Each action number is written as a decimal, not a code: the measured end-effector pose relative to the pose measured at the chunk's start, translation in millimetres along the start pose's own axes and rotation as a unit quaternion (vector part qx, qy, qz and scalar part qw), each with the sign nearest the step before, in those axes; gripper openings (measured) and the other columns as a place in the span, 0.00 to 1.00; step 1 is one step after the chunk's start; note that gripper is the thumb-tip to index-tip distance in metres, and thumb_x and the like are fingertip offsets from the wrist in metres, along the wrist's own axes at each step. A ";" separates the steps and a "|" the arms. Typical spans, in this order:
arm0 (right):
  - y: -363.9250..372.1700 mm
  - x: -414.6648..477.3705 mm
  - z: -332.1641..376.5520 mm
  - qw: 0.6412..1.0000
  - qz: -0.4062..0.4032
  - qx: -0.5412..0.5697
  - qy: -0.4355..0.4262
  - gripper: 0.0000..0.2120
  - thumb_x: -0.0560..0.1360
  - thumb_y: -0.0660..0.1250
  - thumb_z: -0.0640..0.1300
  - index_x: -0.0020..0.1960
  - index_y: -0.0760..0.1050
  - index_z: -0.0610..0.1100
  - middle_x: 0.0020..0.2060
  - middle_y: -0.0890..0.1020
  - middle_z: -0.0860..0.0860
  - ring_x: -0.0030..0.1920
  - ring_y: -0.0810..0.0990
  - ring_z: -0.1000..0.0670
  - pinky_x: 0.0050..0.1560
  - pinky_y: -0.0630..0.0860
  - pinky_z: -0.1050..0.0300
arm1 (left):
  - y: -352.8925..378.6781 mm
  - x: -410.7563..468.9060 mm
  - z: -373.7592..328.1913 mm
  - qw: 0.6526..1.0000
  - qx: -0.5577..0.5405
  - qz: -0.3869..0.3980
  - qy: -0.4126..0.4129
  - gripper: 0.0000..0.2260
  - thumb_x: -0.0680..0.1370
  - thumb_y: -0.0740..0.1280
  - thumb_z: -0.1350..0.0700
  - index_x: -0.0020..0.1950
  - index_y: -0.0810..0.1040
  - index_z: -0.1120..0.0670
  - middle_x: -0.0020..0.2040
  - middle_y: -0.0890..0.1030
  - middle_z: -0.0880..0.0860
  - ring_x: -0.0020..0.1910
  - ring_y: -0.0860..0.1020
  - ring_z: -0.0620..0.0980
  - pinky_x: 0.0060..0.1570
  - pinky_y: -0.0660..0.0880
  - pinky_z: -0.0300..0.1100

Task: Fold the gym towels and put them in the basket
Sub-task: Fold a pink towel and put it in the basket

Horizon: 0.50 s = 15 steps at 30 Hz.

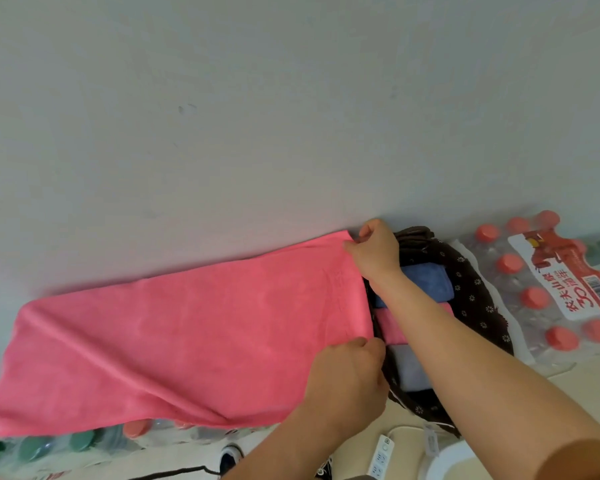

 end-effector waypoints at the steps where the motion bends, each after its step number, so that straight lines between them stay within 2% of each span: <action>1: -2.3 -0.3 0.4 1.000 -0.007 -0.016 -0.011 0.10 0.69 0.70 0.37 0.43 0.69 0.44 0.33 0.72 0.54 0.36 0.71 0.51 0.36 0.67 0.57 | -0.3 0.3 -2.2 1.000 -0.010 0.003 -0.006 0.04 0.64 0.62 0.56 0.35 0.68 0.50 0.29 0.73 0.47 0.23 0.69 0.51 0.19 0.63 0.40; 3: -6.4 -0.9 2.9 0.998 -0.009 -0.058 -0.034 0.08 0.71 0.69 0.38 0.43 0.70 0.44 0.34 0.73 0.54 0.38 0.74 0.50 0.39 0.69 0.56 | -1.9 1.1 -9.5 0.999 -0.039 0.004 -0.008 0.05 0.64 0.60 0.58 0.38 0.70 0.51 0.34 0.74 0.48 0.26 0.70 0.52 0.23 0.63 0.41; 7: -7.3 -4.1 10.1 0.985 -0.002 -0.146 -0.091 0.01 0.74 0.66 0.41 0.45 0.75 0.44 0.40 0.81 0.49 0.42 0.79 0.47 0.41 0.75 0.52 | 5.9 -0.6 -17.9 0.994 -0.100 0.036 -0.033 0.13 0.68 0.59 0.60 0.50 0.74 0.53 0.46 0.73 0.52 0.36 0.74 0.55 0.33 0.71 0.49; 9: -6.0 -10.2 18.9 0.968 -0.018 -0.206 -0.142 0.02 0.75 0.64 0.42 0.45 0.75 0.44 0.42 0.81 0.48 0.44 0.77 0.45 0.38 0.72 0.54 | 11.1 -2.5 -18.8 0.983 -0.164 0.065 -0.045 0.15 0.68 0.61 0.61 0.54 0.75 0.53 0.47 0.72 0.52 0.40 0.74 0.52 0.38 0.71 0.44; 11: -1.9 -20.0 30.3 0.952 -0.028 -0.237 -0.192 0.03 0.74 0.63 0.41 0.47 0.75 0.44 0.45 0.78 0.47 0.47 0.75 0.45 0.39 0.68 0.55 | 6.2 -4.3 -13.5 0.969 -0.227 0.077 -0.061 0.16 0.68 0.62 0.62 0.55 0.77 0.52 0.46 0.75 0.51 0.40 0.74 0.47 0.39 0.68 0.34; 15: 28.5 -50.4 57.8 0.927 0.043 -0.220 -0.299 0.06 0.71 0.65 0.37 0.46 0.77 0.43 0.42 0.77 0.46 0.45 0.75 0.43 0.41 0.74 0.49 | -33.7 -20.5 32.7 0.951 -0.277 0.002 -0.137 0.15 0.67 0.59 0.59 0.48 0.80 0.50 0.43 0.79 0.45 0.38 0.73 0.39 0.41 0.70 0.33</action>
Point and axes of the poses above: each hand's wrist, its own x-axis towards the middle knuckle, its own y-axis out of the palm, z = x × y, the point moved 7 cm from there along x, towards the middle knuckle
